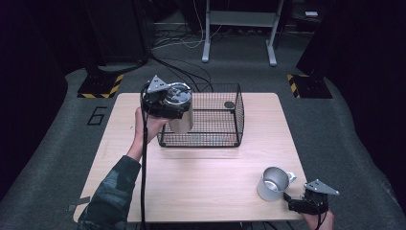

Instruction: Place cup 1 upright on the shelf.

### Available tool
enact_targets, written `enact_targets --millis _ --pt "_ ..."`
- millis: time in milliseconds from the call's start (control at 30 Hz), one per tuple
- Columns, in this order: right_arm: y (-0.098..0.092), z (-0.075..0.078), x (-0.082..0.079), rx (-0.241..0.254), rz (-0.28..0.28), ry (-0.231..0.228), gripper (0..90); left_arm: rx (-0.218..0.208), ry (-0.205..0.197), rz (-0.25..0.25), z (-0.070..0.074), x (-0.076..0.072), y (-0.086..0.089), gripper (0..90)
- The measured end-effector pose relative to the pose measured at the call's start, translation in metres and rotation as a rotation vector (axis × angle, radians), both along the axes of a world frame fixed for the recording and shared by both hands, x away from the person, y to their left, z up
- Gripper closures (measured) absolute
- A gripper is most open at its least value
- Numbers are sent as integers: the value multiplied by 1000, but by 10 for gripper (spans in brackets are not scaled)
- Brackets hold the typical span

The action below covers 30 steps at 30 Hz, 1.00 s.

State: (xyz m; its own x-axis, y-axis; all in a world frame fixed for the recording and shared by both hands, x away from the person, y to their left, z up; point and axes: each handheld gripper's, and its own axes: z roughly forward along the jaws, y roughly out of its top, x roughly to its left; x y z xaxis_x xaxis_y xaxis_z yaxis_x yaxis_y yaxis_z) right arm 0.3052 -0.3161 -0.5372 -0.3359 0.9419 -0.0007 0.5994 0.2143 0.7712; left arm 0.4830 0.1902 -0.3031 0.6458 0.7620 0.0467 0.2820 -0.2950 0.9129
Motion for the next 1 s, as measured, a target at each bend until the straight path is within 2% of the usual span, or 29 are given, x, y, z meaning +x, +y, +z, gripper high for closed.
enact_targets --millis 133,533,700,1000 --pt "0 0 0 2 -3 2 1 4 -8 12 1 3 -2 39" --pt "0 0 0 0 1 -1 1 1 8 51 1 21 3 39" --pt "0 0 0 2 -1 1 1 -6 19 74 -4 30 3 39" --pt "0 0 0 2 0 2 1 6 38 99 -12 42 1 39"
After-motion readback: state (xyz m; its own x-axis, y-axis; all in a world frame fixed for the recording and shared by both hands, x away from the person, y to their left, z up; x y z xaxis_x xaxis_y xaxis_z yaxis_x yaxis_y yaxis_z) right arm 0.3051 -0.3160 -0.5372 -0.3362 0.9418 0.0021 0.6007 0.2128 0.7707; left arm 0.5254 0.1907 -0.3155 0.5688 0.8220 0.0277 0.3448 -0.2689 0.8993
